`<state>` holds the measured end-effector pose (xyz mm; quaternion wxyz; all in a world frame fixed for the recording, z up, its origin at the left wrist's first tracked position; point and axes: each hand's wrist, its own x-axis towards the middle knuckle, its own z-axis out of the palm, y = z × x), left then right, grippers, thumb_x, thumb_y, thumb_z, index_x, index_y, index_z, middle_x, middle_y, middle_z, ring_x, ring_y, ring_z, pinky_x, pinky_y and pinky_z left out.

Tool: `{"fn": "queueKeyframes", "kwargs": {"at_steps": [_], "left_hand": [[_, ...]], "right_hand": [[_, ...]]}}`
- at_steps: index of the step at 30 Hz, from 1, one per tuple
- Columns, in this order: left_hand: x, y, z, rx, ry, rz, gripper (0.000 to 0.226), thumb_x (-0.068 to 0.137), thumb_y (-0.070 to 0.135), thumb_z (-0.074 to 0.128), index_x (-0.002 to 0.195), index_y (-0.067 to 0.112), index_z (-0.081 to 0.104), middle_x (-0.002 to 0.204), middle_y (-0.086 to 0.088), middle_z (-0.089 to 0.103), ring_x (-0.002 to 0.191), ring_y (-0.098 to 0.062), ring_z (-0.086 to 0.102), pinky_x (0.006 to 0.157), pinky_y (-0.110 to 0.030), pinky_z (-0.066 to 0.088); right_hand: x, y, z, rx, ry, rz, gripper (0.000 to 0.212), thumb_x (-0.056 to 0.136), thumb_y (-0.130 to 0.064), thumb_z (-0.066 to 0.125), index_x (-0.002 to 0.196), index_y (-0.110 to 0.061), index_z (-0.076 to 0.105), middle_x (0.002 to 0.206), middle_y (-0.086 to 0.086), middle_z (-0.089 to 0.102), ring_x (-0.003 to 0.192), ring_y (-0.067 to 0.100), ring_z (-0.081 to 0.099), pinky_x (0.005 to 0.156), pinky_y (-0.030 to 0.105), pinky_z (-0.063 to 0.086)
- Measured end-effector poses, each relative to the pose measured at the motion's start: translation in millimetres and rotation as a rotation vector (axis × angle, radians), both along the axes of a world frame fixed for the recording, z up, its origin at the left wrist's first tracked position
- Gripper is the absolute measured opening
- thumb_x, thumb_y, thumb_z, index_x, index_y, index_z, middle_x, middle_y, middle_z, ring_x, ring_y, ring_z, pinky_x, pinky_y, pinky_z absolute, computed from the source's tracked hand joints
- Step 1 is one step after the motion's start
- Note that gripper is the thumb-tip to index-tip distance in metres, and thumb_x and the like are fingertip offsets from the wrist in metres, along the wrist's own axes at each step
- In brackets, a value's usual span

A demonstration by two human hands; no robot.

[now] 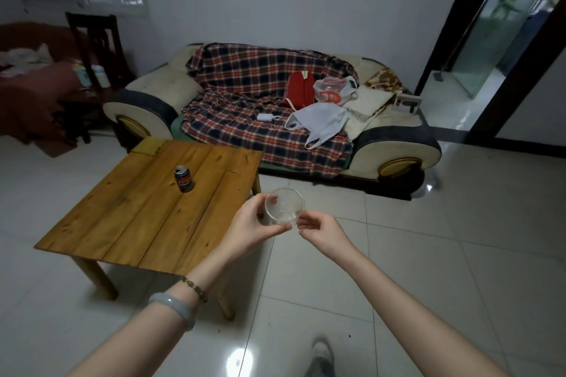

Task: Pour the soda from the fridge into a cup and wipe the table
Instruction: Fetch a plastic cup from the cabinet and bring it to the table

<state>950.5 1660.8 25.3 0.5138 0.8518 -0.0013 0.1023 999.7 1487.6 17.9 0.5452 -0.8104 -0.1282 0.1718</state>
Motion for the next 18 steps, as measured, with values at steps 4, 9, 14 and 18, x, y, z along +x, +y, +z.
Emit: {"fn": "queueKeyframes", "kwargs": {"at_steps": [4,9,14,18], "left_hand": [[68.4,3.2,-3.9,0.01,0.01,0.057,0.059,0.067,0.037,0.082,0.118,0.023,0.055,0.116,0.012,0.058,0.108,0.001,0.052,0.091,-0.021,0.044],[153.4,2.1,-2.9,-0.002,0.031,0.157,0.058,0.067,0.042,0.081,0.116,0.027,0.054,0.116,0.013,0.058,0.108,-0.001,0.053,0.091,-0.022,0.045],[215.7,9.6,-12.6,-0.051,0.04,0.274,0.062,0.061,0.05,0.08,0.114,0.03,0.055,0.116,0.014,0.059,0.108,-0.001,0.054,0.092,-0.025,0.046],[251.2,29.1,-17.2,-0.028,0.064,0.356,0.058,0.063,0.047,0.081,0.113,0.034,0.054,0.117,0.016,0.058,0.107,-0.001,0.053,0.09,-0.023,0.045]], "right_hand": [[77.7,4.7,2.5,-0.021,0.008,0.08,0.036,0.083,0.006,0.052,0.115,-0.005,0.061,0.1,0.006,0.065,0.09,0.011,0.06,0.077,0.012,0.048],[178.0,11.4,6.8,-0.079,0.002,0.192,0.034,0.081,0.005,0.051,0.111,-0.007,0.063,0.096,0.002,0.065,0.089,0.01,0.06,0.08,0.014,0.047],[258.2,29.6,9.6,-0.063,0.013,0.296,0.029,0.08,0.011,0.052,0.098,-0.012,0.06,0.081,-0.005,0.06,0.08,0.009,0.058,0.076,0.012,0.046],[307.0,54.1,-1.6,-0.06,0.028,0.384,0.029,0.08,0.009,0.055,0.102,-0.009,0.062,0.084,-0.005,0.062,0.083,0.01,0.06,0.082,0.019,0.048]]}}
